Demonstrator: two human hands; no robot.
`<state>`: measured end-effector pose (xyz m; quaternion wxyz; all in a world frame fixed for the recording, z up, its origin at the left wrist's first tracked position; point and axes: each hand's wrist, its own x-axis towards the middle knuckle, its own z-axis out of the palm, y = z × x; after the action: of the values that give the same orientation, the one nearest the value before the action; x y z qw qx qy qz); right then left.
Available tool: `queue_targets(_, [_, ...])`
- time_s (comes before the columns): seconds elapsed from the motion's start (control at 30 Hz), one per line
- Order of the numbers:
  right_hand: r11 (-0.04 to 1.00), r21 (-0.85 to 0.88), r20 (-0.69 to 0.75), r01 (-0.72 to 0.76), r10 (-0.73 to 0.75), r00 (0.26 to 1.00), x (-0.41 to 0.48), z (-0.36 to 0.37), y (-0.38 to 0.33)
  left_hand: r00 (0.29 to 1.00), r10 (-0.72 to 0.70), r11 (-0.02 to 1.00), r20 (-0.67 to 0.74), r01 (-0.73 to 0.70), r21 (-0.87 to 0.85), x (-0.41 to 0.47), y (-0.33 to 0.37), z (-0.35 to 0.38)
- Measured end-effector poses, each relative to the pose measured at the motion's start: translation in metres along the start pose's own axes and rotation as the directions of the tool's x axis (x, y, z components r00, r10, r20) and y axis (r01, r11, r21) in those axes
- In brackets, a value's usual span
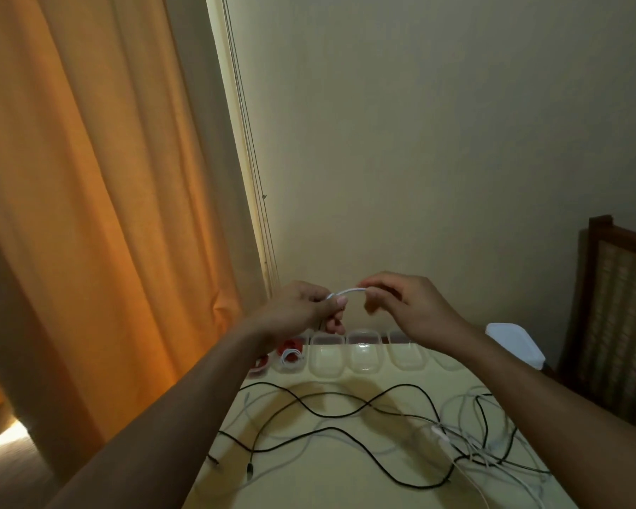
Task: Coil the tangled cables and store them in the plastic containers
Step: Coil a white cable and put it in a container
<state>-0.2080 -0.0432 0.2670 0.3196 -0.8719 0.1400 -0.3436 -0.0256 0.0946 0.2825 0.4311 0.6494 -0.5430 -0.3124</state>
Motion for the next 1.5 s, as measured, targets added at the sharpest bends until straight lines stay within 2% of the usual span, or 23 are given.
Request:
queue_targets(0.07, [0.971,0.224,-0.038,-0.083,0.093,0.995,-0.008,0.001,-0.008,0.997,0.018,0.995,0.073,-0.011,-0.099,-0.012,0.006,0.002])
queue_targets(0.17, [0.97,0.234,-0.061,-0.068,0.085,0.995,-0.018,-0.006,-0.013,0.979,0.061,0.965,0.193,-0.009,-0.26,-0.032,0.017,0.011])
queue_targets(0.27, [0.936,0.349,-0.06,-0.042,0.067,0.996,-0.031,-0.018,-0.031,0.949,0.142,0.93,0.282,-0.03,-0.366,-0.054,0.033,0.025])
queue_targets(0.4, [0.927,0.376,-0.065,-0.003,0.03,0.997,-0.055,-0.026,-0.055,0.914,0.263,0.877,0.309,-0.093,-0.471,-0.084,0.055,0.038])
queue_targets(0.5, [0.925,0.381,-0.089,0.005,0.032,0.995,-0.076,-0.024,-0.067,0.918,0.321,0.799,0.233,-0.13,-0.587,-0.102,0.065,0.052])
queue_targets(0.57, [0.899,0.438,-0.095,-0.003,0.049,0.994,-0.096,-0.018,-0.076,0.919,0.355,0.711,0.173,-0.146,-0.688,-0.115,0.067,0.064])
queue_targets(0.6, [0.884,0.466,-0.086,-0.021,0.069,0.994,-0.106,-0.015,-0.079,0.918,0.375,0.641,0.124,-0.16,-0.751,-0.122,0.068,0.07])
queue_targets(0.7, [0.842,0.523,-0.004,-0.134,0.16,0.987,-0.14,0.004,-0.083,0.928,0.361,0.342,-0.089,-0.221,-0.913,-0.136,0.076,0.076])
queue_targets(0.73, [0.841,0.516,0.023,-0.165,0.179,0.984,-0.153,0.01,-0.084,0.93,0.336,0.282,-0.151,-0.252,-0.926,-0.14,0.079,0.078])
queue_targets(0.77, [0.857,0.486,0.031,-0.173,0.181,0.983,-0.165,0.015,-0.087,0.928,0.319,0.271,-0.194,-0.285,-0.919,-0.142,0.082,0.08])
queue_targets(0.8, [0.898,0.413,0.011,-0.15,0.16,0.987,-0.175,0.019,-0.09,0.925,0.311,0.3,-0.217,-0.312,-0.901,-0.144,0.083,0.083])
queue_targets(0.87, [0.988,0.147,-0.066,-0.035,0.045,0.997,-0.19,0.019,-0.1,0.924,0.291,0.418,-0.249,-0.357,-0.835,-0.146,0.08,0.09])
queue_targets(0.97, [0.983,-0.17,-0.096,0.076,-0.093,0.991,-0.203,0.007,-0.121,0.926,0.249,0.55,-0.282,-0.375,-0.746,-0.15,0.077,0.099])
queue_targets(1.03, [0.943,-0.305,-0.07,0.131,-0.159,0.985,-0.211,-0.004,-0.132,0.926,0.257,0.624,-0.276,-0.377,-0.685,-0.158,0.079,0.104])
queue_targets(1.13, [0.817,-0.525,-0.01,0.238,-0.286,0.958,-0.22,-0.018,-0.142,0.946,0.264,0.772,-0.189,-0.324,-0.547,-0.17,0.076,0.109])
queue_targets(1.23, [0.699,-0.653,0.04,0.292,-0.354,0.935,-0.223,-0.031,-0.148,0.971,0.218,0.884,-0.095,-0.238,-0.403,-0.181,0.068,0.109])
queue_targets(1.3, [0.613,-0.709,0.092,0.35,-0.412,0.907,-0.224,-0.033,-0.15,0.973,0.222,0.947,-0.061,-0.23,-0.225,-0.189,0.063,0.111])
queue_targets(1.37, [0.56,-0.735,0.124,0.382,-0.443,0.888,-0.225,-0.031,-0.15,0.962,0.267,0.963,-0.048,-0.268,-0.003,-0.198,0.061,0.115])
queue_targets(1.43, [0.54,-0.76,0.127,0.362,-0.423,0.897,-0.224,-0.031,-0.149,0.932,0.358,0.903,-0.059,-0.33,0.275,-0.203,0.058,0.116])
queue_targets(1.5, [0.525,-0.783,0.119,0.334,-0.4,0.909,-0.222,-0.036,-0.149,0.921,0.388,0.852,0.016,-0.366,0.375,-0.205,0.055,0.118])
